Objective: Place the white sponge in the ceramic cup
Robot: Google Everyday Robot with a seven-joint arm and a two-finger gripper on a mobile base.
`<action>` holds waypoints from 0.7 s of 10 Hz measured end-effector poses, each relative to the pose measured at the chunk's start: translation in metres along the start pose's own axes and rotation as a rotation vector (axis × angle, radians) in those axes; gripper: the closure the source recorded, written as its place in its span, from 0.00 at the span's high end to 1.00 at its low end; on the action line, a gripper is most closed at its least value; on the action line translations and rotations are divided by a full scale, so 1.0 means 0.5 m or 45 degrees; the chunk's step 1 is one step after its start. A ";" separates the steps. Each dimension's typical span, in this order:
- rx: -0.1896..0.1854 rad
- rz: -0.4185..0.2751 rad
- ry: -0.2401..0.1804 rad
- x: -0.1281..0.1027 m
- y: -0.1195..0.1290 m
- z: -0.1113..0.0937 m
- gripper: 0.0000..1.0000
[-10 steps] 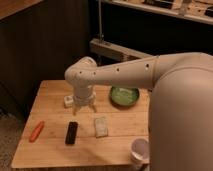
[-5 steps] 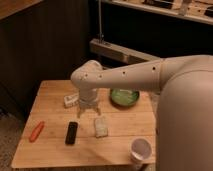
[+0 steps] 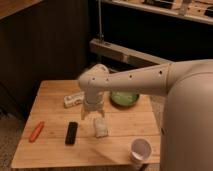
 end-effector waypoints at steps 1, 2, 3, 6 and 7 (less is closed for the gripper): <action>0.006 -0.009 -0.006 0.000 0.001 0.012 0.61; 0.019 -0.005 -0.008 0.001 -0.009 0.020 0.54; 0.025 0.007 -0.016 0.002 -0.018 0.027 0.46; 0.039 0.046 -0.018 0.007 -0.043 0.038 0.56; 0.035 0.071 -0.009 0.010 -0.061 0.045 0.69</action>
